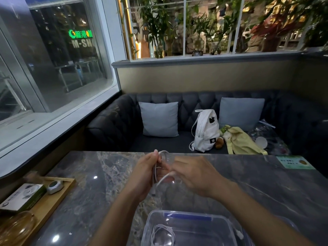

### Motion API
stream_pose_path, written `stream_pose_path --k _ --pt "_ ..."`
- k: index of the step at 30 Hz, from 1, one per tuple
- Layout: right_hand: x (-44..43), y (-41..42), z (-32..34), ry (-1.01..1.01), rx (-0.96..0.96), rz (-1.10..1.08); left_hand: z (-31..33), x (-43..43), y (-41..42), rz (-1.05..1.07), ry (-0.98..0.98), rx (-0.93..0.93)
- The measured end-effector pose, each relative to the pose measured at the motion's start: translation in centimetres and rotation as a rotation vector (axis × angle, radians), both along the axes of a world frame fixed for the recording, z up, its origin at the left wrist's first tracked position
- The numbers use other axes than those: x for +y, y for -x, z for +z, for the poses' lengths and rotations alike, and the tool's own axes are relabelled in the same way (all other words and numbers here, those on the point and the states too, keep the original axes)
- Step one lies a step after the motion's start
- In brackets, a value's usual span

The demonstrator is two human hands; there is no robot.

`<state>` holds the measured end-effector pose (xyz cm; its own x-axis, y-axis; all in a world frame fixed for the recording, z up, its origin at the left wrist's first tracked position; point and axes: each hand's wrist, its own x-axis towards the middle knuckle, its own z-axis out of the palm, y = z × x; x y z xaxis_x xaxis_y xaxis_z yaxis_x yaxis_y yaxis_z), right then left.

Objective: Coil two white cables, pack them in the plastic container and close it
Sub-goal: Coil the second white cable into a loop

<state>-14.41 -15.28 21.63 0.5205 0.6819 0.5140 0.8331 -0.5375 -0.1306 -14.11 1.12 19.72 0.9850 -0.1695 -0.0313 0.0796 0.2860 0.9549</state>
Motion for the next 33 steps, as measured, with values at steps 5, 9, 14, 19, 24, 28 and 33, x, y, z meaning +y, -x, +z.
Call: stream_pose_path --k 5,9,14,19,24,28,33 --pt "-0.3 -0.9 0.4 -0.046 0.092 -0.159 0.0 -0.7 0.3 -0.08 -0.113 -0.014" --pt "-0.1 -1.0 0.6 -0.216 0.206 -0.171 0.4 -0.6 0.3 -0.087 -0.104 0.03" --pt "-0.4 -1.4 0.6 -0.365 0.416 -0.138 0.7 -0.3 0.3 -0.083 -0.163 0.055" --pt "-0.3 -1.1 0.1 -0.283 0.376 -0.103 0.3 -0.7 1.1 -0.181 -0.288 0.066" --pt "-0.5 -1.0 0.1 -0.422 0.5 -0.071 0.1 -0.2 1.1 -0.221 -0.184 0.126" --pt "-1.8 -1.3 -0.5 -0.561 0.653 -0.09 0.2 0.5 1.5 -0.208 -0.12 0.133" --pt "-3.2 -1.8 -1.7 -0.678 0.612 -0.201 0.2 1.0 2.1 -0.109 -0.009 0.164"
